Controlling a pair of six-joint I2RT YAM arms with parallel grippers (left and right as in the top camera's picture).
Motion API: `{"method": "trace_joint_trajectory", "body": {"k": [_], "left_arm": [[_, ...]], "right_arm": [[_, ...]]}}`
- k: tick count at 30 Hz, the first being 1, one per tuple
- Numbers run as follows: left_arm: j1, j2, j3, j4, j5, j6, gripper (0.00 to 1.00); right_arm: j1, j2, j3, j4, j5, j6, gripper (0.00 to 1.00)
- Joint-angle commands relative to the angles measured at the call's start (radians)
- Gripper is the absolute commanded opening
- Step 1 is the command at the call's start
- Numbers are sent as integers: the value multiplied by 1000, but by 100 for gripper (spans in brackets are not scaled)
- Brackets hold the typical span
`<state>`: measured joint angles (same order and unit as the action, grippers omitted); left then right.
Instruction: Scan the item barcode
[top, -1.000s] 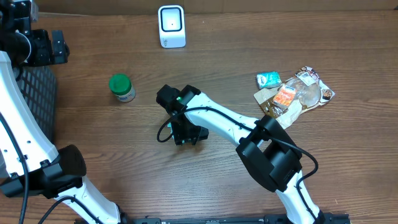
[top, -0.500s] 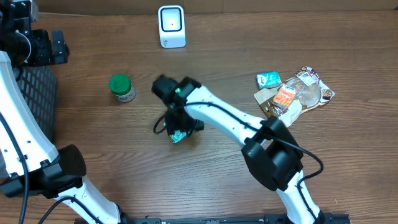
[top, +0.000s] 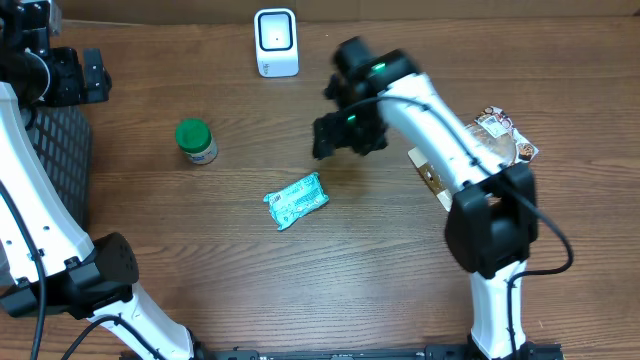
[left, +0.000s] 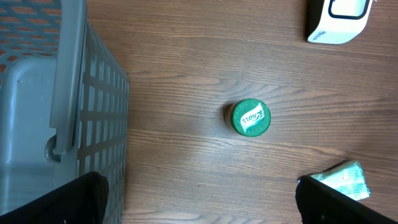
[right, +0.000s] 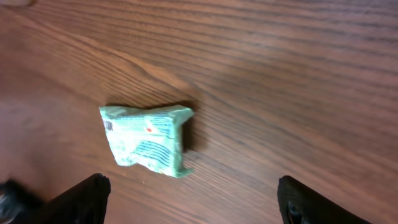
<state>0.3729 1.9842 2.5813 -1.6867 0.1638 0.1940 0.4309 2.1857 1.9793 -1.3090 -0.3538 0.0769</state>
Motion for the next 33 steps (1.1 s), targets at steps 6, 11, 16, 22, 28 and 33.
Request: {"method": "trace_joint_trajectory", "body": {"k": [6, 11, 16, 22, 28, 33], "left_arm": [[-1, -2, 4, 0, 11, 8, 100], [-1, -2, 4, 0, 11, 8, 99], [-1, -2, 4, 0, 11, 8, 100], [-1, -2, 4, 0, 11, 8, 100], [-1, -2, 4, 0, 11, 8, 100], [-1, -2, 4, 0, 11, 8, 100]], "right_arm": [[-97, -29, -143, 31, -211, -210, 85], [-85, -29, -226, 91, -214, -209, 86], [-77, -29, -280, 147, -288, -205, 85], [-72, -29, -341, 234, -327, -151, 84], [-43, -29, -429, 335, -365, -135, 84], [-3, -29, -490, 444, -366, -67, 83]]}}
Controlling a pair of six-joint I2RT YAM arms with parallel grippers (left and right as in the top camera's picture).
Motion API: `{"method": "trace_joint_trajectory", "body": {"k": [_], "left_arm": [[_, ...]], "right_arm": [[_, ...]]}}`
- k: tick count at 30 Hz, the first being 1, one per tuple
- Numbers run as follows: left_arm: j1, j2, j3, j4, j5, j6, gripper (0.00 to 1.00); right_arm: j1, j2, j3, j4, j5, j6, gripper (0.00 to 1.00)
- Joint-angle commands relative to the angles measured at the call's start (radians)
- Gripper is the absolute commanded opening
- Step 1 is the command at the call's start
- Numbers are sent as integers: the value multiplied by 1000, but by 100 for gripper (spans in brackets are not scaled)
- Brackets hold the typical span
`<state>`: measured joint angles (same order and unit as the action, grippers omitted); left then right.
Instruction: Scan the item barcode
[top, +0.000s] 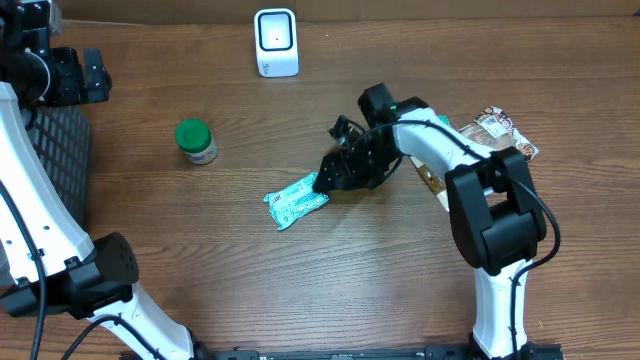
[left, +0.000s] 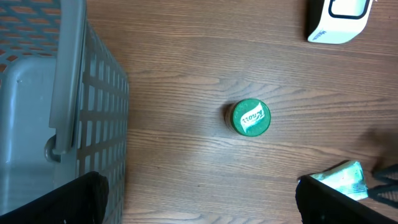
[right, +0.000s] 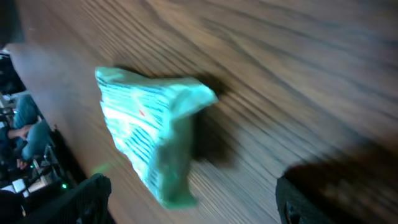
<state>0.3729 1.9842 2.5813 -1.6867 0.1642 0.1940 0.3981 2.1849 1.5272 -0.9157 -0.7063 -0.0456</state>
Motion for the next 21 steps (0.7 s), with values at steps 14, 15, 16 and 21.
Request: {"method": "trace_joint_trajectory", "body": {"k": [14, 15, 16, 21], "left_arm": [[-1, -2, 4, 0, 11, 8, 100], [-1, -2, 4, 0, 11, 8, 100], [-1, -2, 4, 0, 11, 8, 100], [-1, -2, 4, 0, 11, 8, 100]], "right_arm": [[106, -29, -156, 300, -10, 267, 57], [107, -29, -160, 309, -10, 274, 56], [107, -29, -166, 319, -10, 283, 52], [107, -29, -172, 333, -12, 286, 29]]}}
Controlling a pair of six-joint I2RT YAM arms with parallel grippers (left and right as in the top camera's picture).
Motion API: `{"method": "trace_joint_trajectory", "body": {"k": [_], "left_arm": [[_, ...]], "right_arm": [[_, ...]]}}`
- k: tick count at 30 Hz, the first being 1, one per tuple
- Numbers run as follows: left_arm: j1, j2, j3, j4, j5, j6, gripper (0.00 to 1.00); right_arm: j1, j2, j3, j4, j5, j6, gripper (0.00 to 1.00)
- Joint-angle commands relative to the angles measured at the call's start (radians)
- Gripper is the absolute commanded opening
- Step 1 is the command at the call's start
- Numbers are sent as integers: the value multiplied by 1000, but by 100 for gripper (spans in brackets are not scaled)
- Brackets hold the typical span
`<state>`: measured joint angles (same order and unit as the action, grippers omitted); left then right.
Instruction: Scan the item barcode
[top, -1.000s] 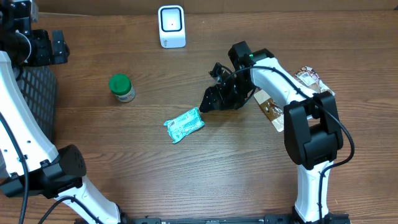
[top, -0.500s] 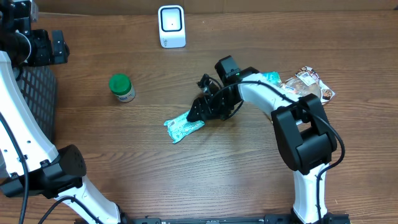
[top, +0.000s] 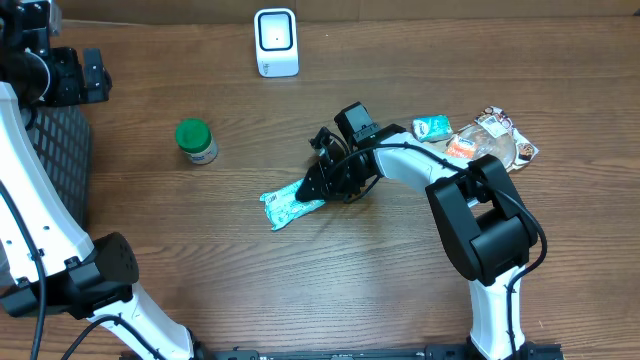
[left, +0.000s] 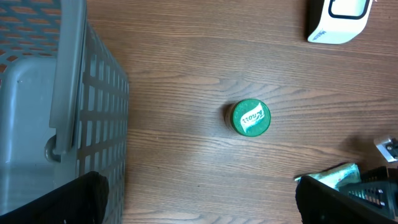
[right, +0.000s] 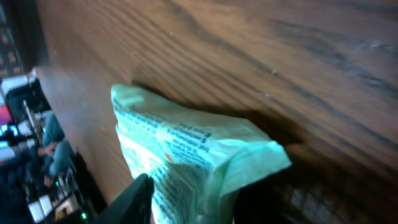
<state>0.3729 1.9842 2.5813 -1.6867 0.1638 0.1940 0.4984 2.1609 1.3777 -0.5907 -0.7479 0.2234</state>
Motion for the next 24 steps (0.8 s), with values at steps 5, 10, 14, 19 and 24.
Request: {"method": "trace_joint_trajectory", "body": {"k": [5, 10, 14, 19, 24], "left_arm": [[-1, -2, 4, 0, 11, 8, 100], [-1, -2, 4, 0, 11, 8, 100], [-1, -2, 4, 0, 11, 8, 100], [-1, -2, 4, 0, 11, 8, 100], [-1, -2, 4, 0, 11, 8, 100]], "right_arm": [[5, -5, -23, 29, 14, 16, 7], [-29, -8, 6, 50, -120, 16, 4], [-68, -67, 41, 30, -164, 16, 4], [-109, -258, 51, 10, -163, 26, 4], [-154, -457, 51, 12, -128, 126, 4]]}}
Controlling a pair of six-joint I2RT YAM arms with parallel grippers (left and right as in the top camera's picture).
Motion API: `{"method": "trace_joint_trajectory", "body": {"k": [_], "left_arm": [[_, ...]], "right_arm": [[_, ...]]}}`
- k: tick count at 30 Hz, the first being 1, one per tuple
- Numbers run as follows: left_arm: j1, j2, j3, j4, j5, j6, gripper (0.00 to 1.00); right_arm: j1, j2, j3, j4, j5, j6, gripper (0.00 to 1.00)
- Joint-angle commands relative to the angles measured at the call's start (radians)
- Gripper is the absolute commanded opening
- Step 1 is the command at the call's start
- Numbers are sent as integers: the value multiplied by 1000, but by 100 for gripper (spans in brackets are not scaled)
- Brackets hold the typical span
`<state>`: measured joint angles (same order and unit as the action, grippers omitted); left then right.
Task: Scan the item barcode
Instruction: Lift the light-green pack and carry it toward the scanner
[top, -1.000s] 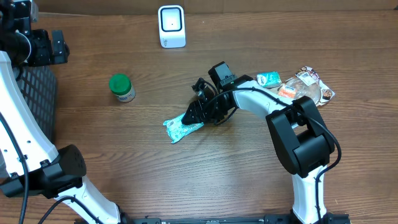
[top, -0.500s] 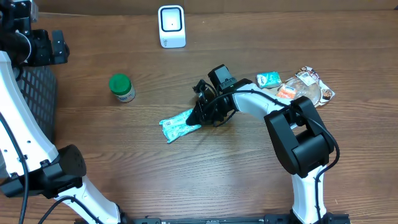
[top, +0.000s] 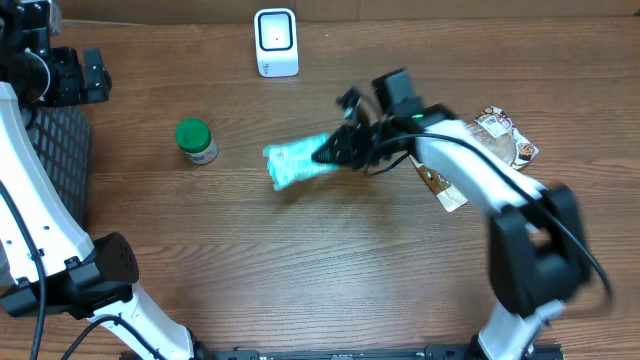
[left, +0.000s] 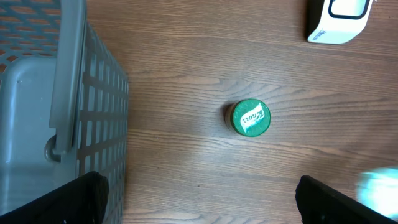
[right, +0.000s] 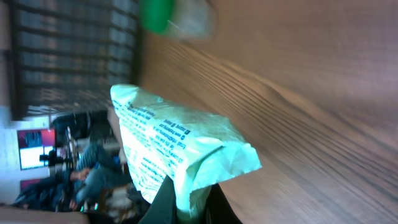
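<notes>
A pale green printed packet (top: 297, 162) hangs above the table's middle, held at its right end by my right gripper (top: 334, 152), which is shut on it. In the right wrist view the packet (right: 177, 148) fills the centre, pinched between the two dark fingers (right: 163, 200). The white barcode scanner (top: 275, 42) stands at the back edge, up and left of the packet; its corner shows in the left wrist view (left: 339, 22). My left gripper (left: 199, 202) is open, high at the far left beside a basket, with nothing between its fingers.
A green-lidded jar (top: 196, 141) stands left of the packet, also in the left wrist view (left: 250, 117). A grey mesh basket (left: 43, 106) sits at the left edge. Several snack packets (top: 500, 135) lie at the right, behind my right arm.
The packet was lying on the table with my right gripper closing on its right end. Now it is lifted off the wood and sits further back, nearer the scanner. The left arm has not moved.
My right gripper first hovered open above and right of the packet lying on the table. It then was down beside the packet's right end, then around that end. Now it holds the packet up off the table. The jar, scanner and left arm stayed put.
</notes>
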<state>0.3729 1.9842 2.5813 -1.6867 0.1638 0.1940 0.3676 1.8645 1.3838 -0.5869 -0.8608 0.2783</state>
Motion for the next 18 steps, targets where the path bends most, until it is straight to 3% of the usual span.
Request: {"method": "trace_joint_trajectory", "body": {"k": [1, 8, 18], "left_arm": [[-1, -2, 4, 0, 11, 8, 100], [-1, -2, 4, 0, 11, 8, 100], [-1, -2, 4, 0, 11, 8, 100]], "right_arm": [[-32, -198, 45, 6, 5, 90, 4], [-42, -397, 45, -37, 109, 169, 4], [-42, -432, 45, -113, 176, 276, 4]]}}
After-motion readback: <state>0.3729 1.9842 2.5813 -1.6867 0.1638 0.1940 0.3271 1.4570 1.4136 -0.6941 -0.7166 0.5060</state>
